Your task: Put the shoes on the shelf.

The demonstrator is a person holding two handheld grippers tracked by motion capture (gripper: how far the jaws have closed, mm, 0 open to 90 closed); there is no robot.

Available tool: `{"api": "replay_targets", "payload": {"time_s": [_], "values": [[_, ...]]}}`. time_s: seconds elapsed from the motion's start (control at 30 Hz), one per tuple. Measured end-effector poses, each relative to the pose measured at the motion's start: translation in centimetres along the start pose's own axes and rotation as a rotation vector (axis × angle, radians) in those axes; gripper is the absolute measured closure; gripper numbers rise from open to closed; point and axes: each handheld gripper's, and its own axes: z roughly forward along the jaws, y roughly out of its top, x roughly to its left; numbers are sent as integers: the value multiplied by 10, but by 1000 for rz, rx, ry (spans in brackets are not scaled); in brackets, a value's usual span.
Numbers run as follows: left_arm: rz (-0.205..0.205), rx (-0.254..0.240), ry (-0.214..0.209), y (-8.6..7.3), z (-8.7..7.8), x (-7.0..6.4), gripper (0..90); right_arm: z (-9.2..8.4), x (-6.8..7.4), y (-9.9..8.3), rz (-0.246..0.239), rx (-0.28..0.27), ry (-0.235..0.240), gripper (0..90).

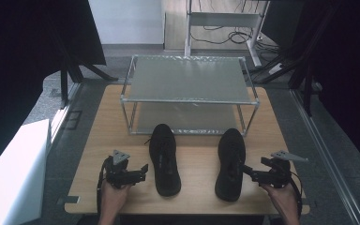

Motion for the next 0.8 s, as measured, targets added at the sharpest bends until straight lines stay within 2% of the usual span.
{"api": "replay_targets", "payload": {"time_s": [0.17, 0.3, 0.37, 0.4, 0.43, 0.57, 0.63, 0.7, 0.8], "values": [[-5, -50, -33, 12, 3, -14, 0, 2, 8, 3, 5, -34, 29, 27], [-8, -53, -51, 18, 10, -22, 0, 8, 14, 5, 15, -42, 42, 32], [-14, -47, -63, 19, 14, -24, 0, 13, 16, 6, 14, -35, 36, 41], [-17, -48, -67, 20, 16, -25, 0, 20, 18, 5, 15, -32, 18, 50], [-39, -58, -99, 20, 19, -27, 0, 23, 18, 5, 17, -27, 15, 55], [-53, -69, -115, 22, 25, -30, 0, 34, 22, 4, 10, -6, -6, 74], [-51, -67, -127, 23, 29, -34, 0, 38, 23, 3, 8, -1, -11, 86], [-48, -72, -143, 24, 32, -38, 0, 43, 23, 2, 30, 8, -19, 108], [-26, -48, -135, 25, 39, -44, 15, 47, 24, 1, 34, 8, -43, 131]]}}
